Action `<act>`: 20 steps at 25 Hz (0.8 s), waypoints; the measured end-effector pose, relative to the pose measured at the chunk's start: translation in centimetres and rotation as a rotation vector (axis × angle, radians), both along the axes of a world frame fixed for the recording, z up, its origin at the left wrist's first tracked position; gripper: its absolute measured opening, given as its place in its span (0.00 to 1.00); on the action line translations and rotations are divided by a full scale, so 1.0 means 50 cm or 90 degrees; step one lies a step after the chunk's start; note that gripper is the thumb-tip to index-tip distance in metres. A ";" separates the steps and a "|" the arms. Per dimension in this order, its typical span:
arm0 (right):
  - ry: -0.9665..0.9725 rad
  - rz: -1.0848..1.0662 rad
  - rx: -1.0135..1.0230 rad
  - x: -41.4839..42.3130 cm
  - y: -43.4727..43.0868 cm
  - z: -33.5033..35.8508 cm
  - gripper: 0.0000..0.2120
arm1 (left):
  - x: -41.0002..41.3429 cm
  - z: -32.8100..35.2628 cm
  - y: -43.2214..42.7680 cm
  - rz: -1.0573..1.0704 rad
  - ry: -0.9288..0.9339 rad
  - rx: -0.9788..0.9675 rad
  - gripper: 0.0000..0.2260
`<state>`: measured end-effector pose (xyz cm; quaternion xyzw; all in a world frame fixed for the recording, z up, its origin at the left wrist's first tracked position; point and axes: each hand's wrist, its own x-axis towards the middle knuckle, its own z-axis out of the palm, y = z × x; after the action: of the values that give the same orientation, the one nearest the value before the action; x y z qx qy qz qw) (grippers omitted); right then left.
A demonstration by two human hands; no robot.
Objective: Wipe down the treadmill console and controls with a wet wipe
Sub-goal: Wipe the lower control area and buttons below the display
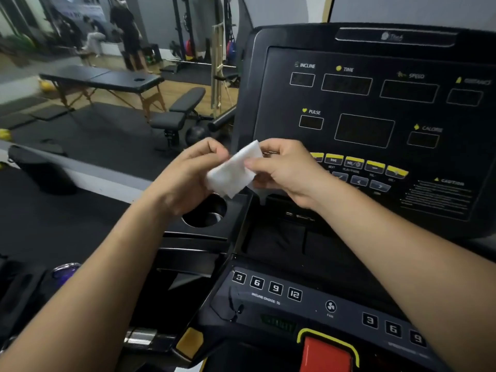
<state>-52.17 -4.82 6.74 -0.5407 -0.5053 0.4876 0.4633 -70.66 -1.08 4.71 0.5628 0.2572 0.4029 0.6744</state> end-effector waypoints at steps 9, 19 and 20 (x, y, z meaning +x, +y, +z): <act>-0.185 -0.060 -0.026 -0.001 -0.034 -0.092 0.03 | -0.013 -0.137 -0.011 0.114 0.219 0.088 0.11; -0.530 0.003 0.140 0.050 -0.126 -0.217 0.01 | 0.059 -0.229 -0.049 0.197 0.614 0.444 0.13; -0.521 0.026 0.121 0.050 -0.136 -0.228 0.02 | 0.067 -0.223 -0.036 0.193 0.603 0.440 0.12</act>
<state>-49.66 -11.64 -4.64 -0.6346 -0.7008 0.1930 0.2626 -67.29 -2.90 -6.43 0.8246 0.4608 0.2603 0.1999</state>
